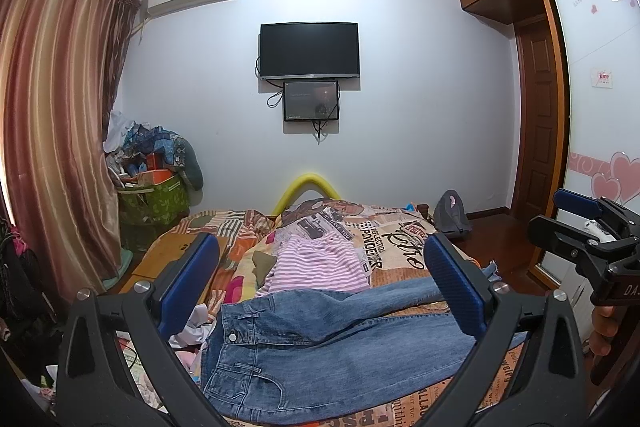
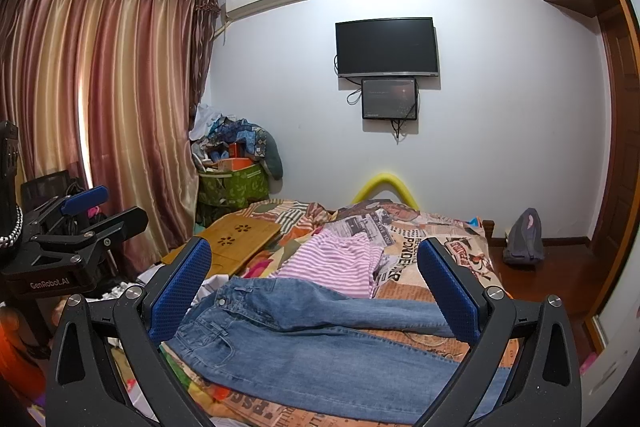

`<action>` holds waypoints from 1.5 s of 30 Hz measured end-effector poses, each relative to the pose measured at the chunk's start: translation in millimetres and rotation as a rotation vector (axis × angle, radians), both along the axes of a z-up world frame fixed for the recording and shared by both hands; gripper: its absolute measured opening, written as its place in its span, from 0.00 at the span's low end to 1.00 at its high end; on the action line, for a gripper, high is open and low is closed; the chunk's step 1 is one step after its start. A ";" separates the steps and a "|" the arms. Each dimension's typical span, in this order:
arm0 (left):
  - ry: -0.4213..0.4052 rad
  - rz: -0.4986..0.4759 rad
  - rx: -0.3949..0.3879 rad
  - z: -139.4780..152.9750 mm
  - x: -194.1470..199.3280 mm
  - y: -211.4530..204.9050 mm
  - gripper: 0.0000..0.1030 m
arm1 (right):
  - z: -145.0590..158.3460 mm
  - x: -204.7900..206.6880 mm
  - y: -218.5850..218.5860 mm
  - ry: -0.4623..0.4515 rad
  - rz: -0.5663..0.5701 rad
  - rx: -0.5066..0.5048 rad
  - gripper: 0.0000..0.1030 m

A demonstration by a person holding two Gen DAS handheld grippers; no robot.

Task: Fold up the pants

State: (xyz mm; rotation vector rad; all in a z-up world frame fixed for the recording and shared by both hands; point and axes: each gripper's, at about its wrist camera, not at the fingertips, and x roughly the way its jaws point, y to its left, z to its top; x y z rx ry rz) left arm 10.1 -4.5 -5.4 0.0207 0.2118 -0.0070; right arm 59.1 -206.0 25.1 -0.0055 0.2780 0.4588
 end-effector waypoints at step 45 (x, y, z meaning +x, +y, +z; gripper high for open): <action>0.187 0.062 -0.021 -59.3 100.9 51.4 1.00 | -54.0 64.3 -16.9 0.113 -0.120 -0.116 0.99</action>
